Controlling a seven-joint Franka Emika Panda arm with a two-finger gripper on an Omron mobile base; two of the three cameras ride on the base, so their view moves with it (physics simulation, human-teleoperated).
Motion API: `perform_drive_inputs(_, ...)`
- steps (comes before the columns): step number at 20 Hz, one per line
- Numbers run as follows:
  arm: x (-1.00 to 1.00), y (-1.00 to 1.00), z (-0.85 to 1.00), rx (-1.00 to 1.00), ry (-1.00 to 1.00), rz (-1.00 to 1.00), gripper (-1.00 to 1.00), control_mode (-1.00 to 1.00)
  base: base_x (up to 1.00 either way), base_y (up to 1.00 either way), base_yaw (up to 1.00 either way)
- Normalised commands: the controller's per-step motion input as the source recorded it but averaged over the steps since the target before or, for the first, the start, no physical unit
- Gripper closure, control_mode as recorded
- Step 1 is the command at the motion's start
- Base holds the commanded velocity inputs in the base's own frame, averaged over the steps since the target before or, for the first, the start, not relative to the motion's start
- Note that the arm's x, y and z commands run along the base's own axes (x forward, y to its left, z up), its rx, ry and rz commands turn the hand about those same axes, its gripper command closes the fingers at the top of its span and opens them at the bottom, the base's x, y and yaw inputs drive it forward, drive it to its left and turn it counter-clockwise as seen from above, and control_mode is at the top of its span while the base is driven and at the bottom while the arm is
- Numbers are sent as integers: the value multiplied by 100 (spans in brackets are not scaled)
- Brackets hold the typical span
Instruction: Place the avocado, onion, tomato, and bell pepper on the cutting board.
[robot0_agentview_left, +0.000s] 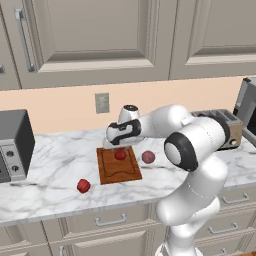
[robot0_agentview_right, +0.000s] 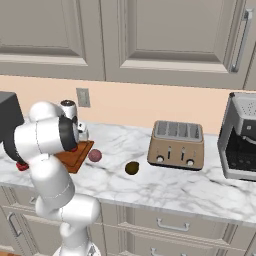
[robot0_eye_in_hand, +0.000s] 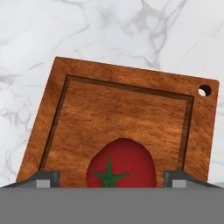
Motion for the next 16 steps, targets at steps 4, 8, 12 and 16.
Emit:
perform_drive_inputs(4, -8, 0, 50, 0, -2, -3, -100, -100, 0, 0, 0)
perform_drive_inputs(8, -26, 0, 41, 0, -1, -3, -100, -100, 0, 0, 0)
perform_drive_inputs(12, -48, 0, 33, 0, -2, 0, -100, -100, 0, 0, 0)
perform_drive_inputs(16, -56, 17, 8, 0, -1, 1, -100, -100, 0, 0, 0)
